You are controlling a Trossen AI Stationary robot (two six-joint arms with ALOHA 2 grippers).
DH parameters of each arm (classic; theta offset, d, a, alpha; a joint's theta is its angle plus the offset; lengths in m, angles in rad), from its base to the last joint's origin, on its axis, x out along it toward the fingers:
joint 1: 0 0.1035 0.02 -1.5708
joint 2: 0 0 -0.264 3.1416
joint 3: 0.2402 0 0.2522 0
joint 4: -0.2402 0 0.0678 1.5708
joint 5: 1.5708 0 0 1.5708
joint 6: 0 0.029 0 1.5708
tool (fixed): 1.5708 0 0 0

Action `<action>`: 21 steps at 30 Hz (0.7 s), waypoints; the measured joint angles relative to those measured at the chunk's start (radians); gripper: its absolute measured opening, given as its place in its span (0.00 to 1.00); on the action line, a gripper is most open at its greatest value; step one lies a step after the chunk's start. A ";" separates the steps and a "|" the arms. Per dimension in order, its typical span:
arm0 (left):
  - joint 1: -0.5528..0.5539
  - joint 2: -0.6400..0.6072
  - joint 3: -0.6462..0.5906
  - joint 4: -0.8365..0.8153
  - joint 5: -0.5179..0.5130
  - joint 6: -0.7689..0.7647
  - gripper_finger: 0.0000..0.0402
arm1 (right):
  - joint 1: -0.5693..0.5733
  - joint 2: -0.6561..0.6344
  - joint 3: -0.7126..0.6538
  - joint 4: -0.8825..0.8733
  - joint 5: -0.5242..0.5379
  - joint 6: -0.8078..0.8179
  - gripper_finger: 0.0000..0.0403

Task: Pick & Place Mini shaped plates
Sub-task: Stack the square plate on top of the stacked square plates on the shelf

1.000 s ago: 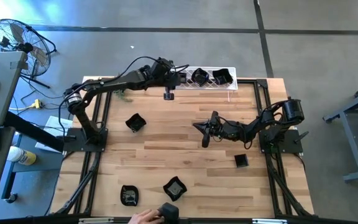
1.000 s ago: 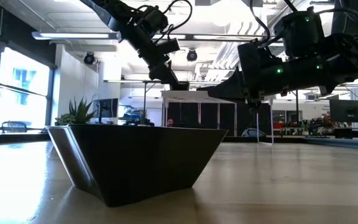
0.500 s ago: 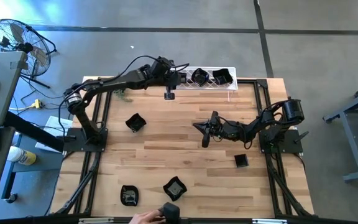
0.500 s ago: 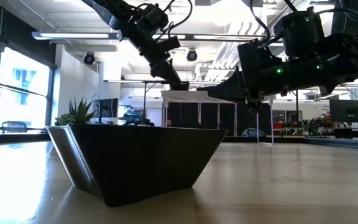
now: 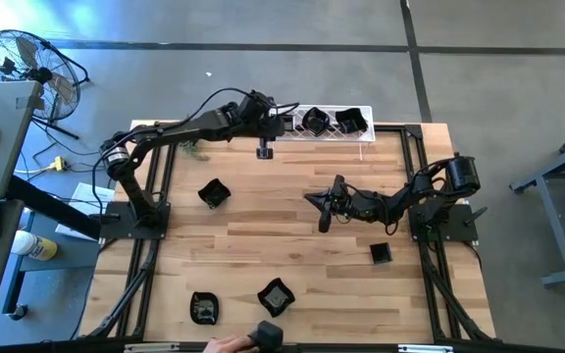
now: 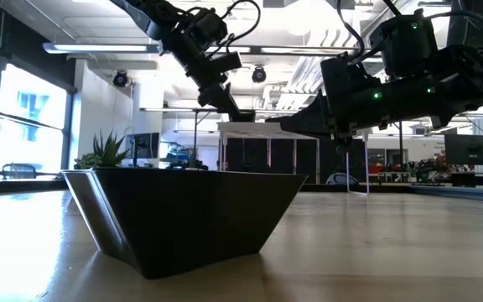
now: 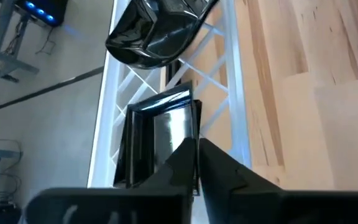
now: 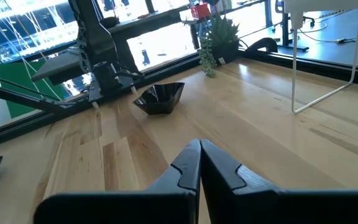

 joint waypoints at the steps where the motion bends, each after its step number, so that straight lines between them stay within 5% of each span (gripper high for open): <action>1: 0.000 0.000 0.000 0.001 0.000 0.000 0.02 | 0.000 0.000 0.000 0.000 0.000 0.000 0.01; 21: 0.000 -0.001 0.000 0.014 -0.060 0.030 0.01 | -0.002 0.000 0.000 0.000 0.000 -0.007 0.00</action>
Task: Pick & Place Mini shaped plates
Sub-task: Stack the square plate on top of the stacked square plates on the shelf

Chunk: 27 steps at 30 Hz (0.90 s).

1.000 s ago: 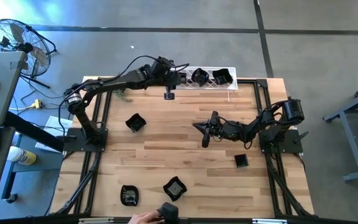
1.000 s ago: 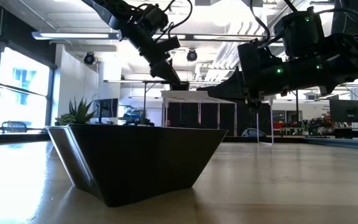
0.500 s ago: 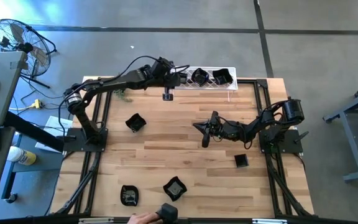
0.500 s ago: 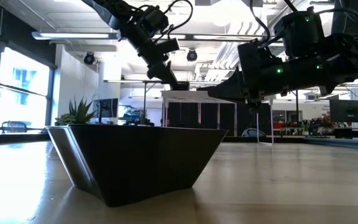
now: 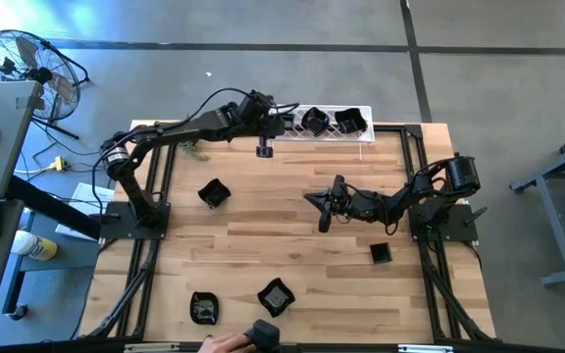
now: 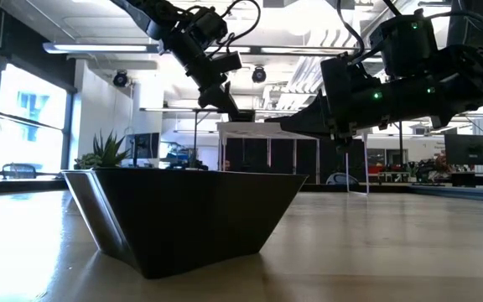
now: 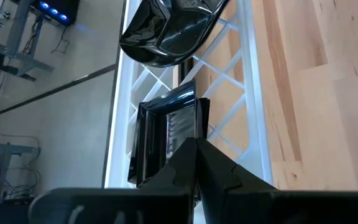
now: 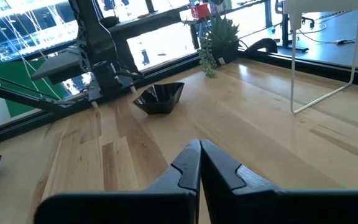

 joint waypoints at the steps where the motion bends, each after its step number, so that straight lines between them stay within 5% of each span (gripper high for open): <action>1: 0.000 0.000 0.000 -0.004 0.000 0.007 0.01 | 0.000 0.000 0.000 0.000 0.000 0.000 0.00; 27: -0.006 -0.050 0.010 0.011 0.001 -0.011 0.01 | -0.002 0.000 0.000 -0.001 0.004 0.000 0.01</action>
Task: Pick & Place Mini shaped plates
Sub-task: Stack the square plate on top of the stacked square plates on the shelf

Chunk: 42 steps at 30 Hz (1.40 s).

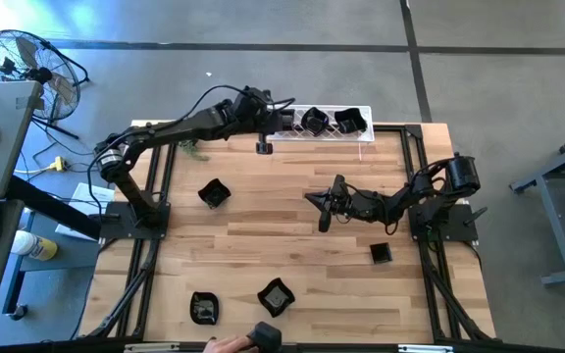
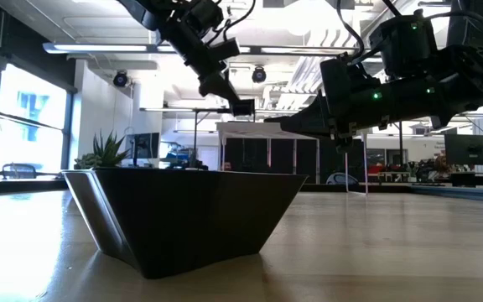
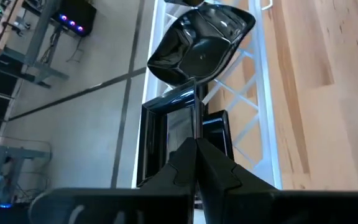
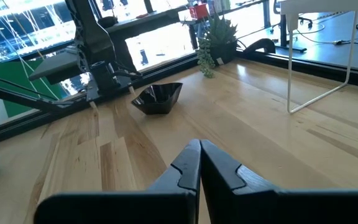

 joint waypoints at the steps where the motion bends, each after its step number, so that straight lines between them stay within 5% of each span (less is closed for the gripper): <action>1: 0.000 0.000 0.000 0.004 0.000 -0.013 0.01 | 0.000 0.000 0.000 0.000 0.000 0.000 0.01; 42: 0.000 0.037 0.001 0.023 -0.055 -0.130 0.04 | 0.000 0.000 0.000 0.001 -0.001 -0.019 0.00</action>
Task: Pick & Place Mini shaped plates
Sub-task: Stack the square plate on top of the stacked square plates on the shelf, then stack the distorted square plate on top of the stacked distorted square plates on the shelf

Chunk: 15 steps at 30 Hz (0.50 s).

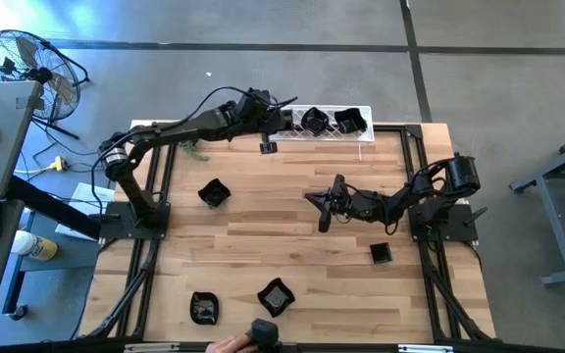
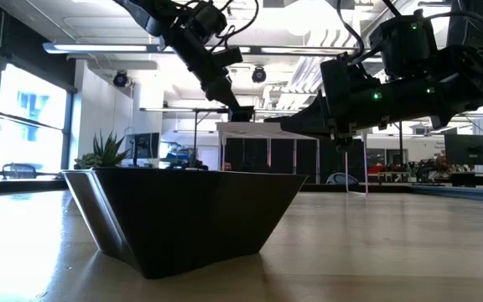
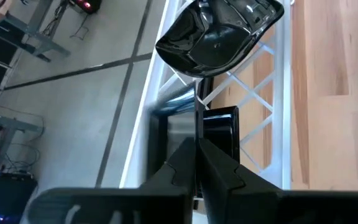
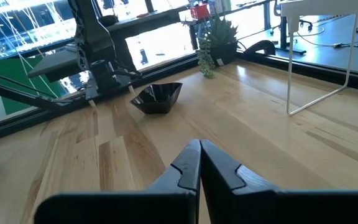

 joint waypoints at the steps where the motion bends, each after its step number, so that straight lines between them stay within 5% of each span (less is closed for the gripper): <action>1: 0.000 0.000 0.000 0.001 -0.002 0.000 0.05 | 0.000 0.000 0.000 0.000 0.000 0.000 0.00; 10: -0.001 0.000 0.000 -0.009 -0.002 -0.008 0.24 | 0.000 0.000 0.000 0.000 0.000 0.000 0.00; 15: -0.002 -0.008 0.000 -0.022 -0.003 -0.023 0.25 | 0.000 0.000 0.000 0.000 0.000 0.001 0.01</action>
